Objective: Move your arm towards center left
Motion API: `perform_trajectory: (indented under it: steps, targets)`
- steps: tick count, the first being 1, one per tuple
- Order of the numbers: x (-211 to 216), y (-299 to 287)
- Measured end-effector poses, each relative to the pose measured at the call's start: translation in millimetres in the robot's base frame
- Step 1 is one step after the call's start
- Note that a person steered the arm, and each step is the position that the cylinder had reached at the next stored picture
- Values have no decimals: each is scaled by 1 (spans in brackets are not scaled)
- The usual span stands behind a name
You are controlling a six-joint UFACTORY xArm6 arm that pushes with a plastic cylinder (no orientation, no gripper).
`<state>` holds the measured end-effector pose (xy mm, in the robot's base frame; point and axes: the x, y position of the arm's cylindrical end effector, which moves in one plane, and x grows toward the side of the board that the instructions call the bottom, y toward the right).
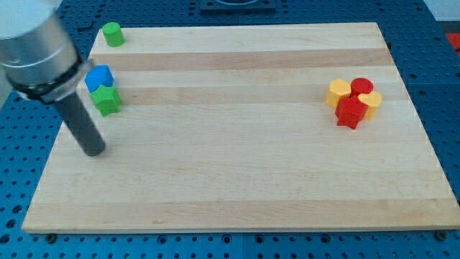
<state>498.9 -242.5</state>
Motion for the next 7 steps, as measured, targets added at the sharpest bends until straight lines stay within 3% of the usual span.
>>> perform_trajectory:
  steps: [2,3,5,7]
  targets:
    - [-34,-60]
    - [-41,-62]
    - [-112,-62]
    - [-114,19]
